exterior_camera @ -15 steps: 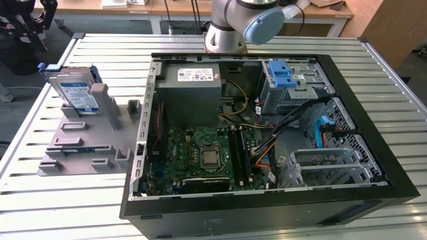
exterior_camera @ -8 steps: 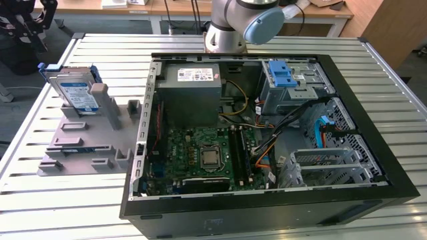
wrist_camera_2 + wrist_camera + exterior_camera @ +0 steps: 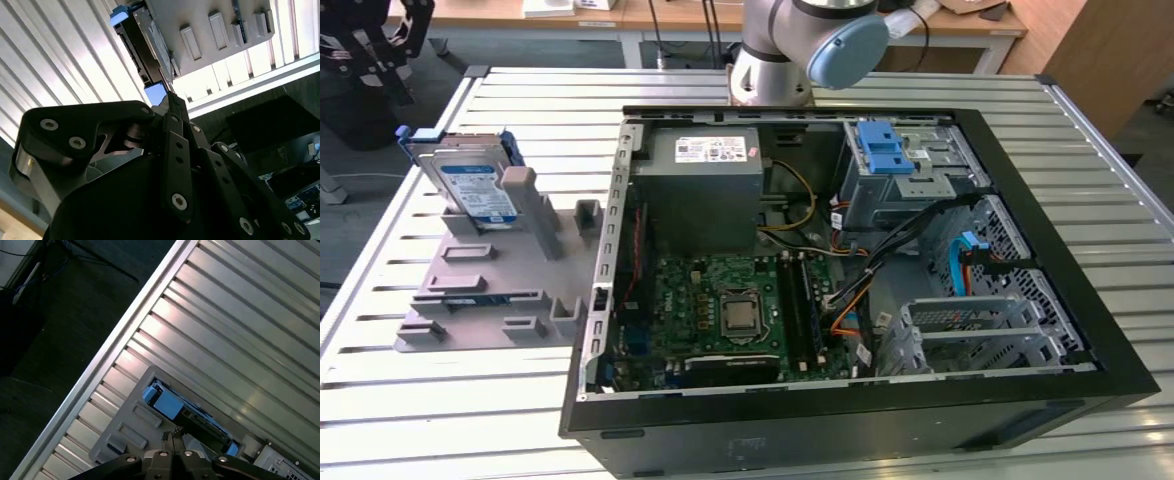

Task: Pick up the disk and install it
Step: 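Pick up the disk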

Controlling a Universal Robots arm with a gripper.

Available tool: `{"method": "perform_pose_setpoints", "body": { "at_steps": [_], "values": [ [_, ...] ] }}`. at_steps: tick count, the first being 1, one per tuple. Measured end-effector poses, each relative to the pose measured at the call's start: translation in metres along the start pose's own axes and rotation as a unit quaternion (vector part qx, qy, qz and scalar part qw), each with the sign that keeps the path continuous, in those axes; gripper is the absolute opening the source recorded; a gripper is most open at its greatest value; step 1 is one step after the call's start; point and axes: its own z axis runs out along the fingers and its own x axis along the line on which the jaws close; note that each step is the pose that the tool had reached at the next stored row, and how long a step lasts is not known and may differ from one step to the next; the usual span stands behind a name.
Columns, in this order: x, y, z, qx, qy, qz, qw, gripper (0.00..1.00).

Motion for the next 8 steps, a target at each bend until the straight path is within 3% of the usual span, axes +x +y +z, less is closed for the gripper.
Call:
{"method": "perform_pose_setpoints", "body": {
  "at_steps": [4, 8],
  "values": [
    [0.0000, 0.0000, 0.0004, -0.0001, 0.0010, -0.034, 0.9994, 0.11],
    [0.0000, -0.0001, 0.0007, -0.0003, 0.0020, -0.068, 0.9977, 0.11]
  ]
}}
